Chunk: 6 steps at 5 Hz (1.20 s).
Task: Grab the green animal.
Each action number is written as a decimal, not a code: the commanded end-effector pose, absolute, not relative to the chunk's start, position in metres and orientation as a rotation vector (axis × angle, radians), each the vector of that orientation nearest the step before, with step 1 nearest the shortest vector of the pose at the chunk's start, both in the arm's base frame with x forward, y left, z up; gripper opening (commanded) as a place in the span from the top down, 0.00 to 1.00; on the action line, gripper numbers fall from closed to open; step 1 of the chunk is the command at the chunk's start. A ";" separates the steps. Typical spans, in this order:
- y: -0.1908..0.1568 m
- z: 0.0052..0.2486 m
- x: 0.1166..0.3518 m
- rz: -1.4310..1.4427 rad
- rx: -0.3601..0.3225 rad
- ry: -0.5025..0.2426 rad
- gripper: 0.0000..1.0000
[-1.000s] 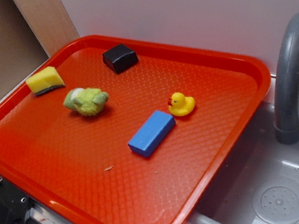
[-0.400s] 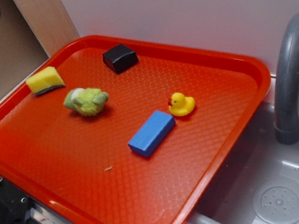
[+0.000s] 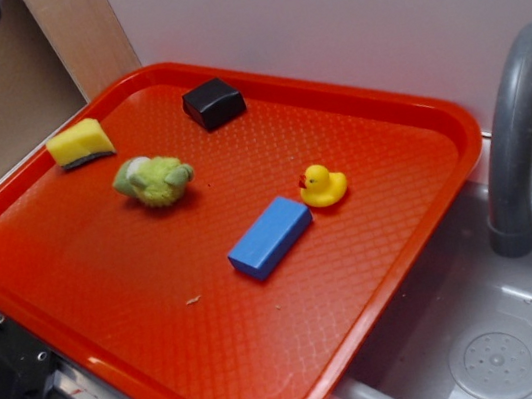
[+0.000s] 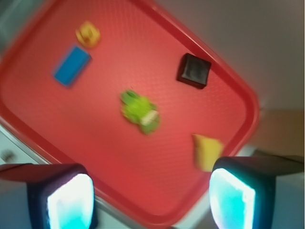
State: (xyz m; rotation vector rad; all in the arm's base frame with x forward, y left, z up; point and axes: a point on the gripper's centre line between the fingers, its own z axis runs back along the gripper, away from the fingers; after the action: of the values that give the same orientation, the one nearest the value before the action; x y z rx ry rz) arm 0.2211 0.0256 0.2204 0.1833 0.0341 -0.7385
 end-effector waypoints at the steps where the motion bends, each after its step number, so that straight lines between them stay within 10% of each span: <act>1: 0.023 0.173 0.241 -1.244 0.276 0.004 0.00; 4: 0.033 0.089 0.228 -1.275 0.104 0.179 0.00; 6: 0.028 0.046 0.223 -1.276 0.109 0.293 0.00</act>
State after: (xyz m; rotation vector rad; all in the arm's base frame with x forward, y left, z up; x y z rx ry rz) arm 0.2248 0.0391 0.0412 0.0862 0.3165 -1.2636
